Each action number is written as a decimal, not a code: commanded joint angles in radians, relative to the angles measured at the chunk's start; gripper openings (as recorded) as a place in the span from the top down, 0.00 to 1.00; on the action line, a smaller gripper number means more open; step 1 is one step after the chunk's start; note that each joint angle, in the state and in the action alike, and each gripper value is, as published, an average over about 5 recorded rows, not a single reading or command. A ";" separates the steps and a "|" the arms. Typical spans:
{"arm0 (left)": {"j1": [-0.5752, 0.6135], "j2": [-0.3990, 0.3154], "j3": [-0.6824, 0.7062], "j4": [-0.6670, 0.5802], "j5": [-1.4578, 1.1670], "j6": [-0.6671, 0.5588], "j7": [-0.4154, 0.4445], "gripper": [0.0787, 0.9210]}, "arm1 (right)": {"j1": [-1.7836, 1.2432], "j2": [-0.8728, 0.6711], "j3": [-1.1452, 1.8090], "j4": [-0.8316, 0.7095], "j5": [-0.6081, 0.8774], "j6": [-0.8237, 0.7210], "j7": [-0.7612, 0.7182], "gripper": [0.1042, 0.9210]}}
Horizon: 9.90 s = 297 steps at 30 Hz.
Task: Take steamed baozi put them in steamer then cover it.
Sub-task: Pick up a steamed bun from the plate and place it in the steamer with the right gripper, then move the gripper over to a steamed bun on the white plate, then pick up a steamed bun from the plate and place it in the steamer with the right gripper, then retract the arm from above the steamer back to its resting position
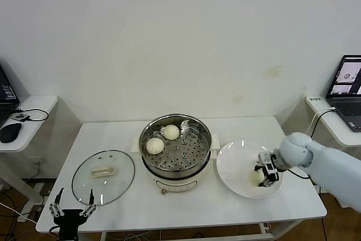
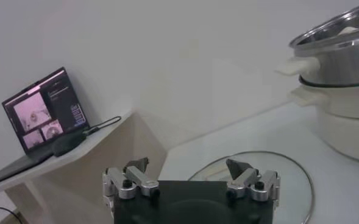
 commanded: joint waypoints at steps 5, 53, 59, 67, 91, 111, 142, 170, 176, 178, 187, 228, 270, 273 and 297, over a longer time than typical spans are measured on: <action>-0.009 0.010 0.004 -0.002 -0.003 0.002 0.001 0.12 | 0.548 0.034 -0.210 0.005 0.232 -0.013 -0.043 0.40; -0.018 -0.014 -0.042 0.008 -0.047 -0.002 -0.005 0.12 | 0.591 0.746 -0.576 -0.183 0.068 0.523 -0.034 0.38; -0.021 -0.016 -0.040 0.009 -0.047 -0.002 -0.005 0.12 | 0.585 0.739 -0.574 -0.179 0.077 0.521 -0.026 0.37; -0.021 -0.013 -0.041 0.005 -0.047 -0.001 -0.004 0.12 | 0.623 0.690 -0.523 -0.165 0.119 0.497 -0.028 0.16; -0.044 0.031 -0.026 0.019 -0.045 0.003 0.001 0.12 | 0.453 -0.068 -0.238 0.064 0.099 0.042 -0.056 0.12; -0.040 0.033 -0.032 0.023 -0.035 0.007 0.005 0.12 | -0.106 -0.015 0.152 -0.117 -0.167 0.085 -0.034 0.12; -0.050 0.029 -0.046 0.043 -0.039 0.009 0.006 0.12 | -0.121 0.210 0.154 -0.354 -0.248 0.103 -0.001 0.25; -0.054 0.029 -0.041 0.035 -0.037 0.011 0.008 0.12 | 0.250 0.064 -0.077 -0.150 -0.030 0.032 -0.031 0.45; -0.060 0.034 -0.036 0.035 -0.038 0.011 0.008 0.12 | 0.544 0.101 -0.272 -0.060 0.171 -0.048 -0.015 0.45; -0.060 0.035 -0.035 0.033 -0.038 0.013 0.008 0.12 | 0.635 0.137 -0.338 -0.029 0.248 -0.085 0.000 0.45; -0.063 0.033 -0.037 0.031 -0.046 0.013 0.008 0.12 | 0.809 0.371 -0.466 0.008 0.506 -0.245 0.106 0.44; -0.072 0.020 -0.052 0.020 -0.064 0.012 0.006 0.12 | 0.463 0.648 -0.444 -0.270 0.352 -0.298 0.177 0.44; -0.103 0.014 -0.025 0.084 -0.036 -0.083 0.031 0.12 | -1.077 0.499 1.194 0.221 0.198 0.559 0.978 0.12; -0.113 0.015 -0.017 0.107 0.081 -0.100 0.041 0.12 | -1.164 0.634 1.337 0.238 0.184 0.585 0.930 0.12; -0.280 0.162 -0.005 0.425 1.027 -0.125 0.079 0.12 | -1.479 0.959 1.724 0.386 0.126 0.521 0.937 0.12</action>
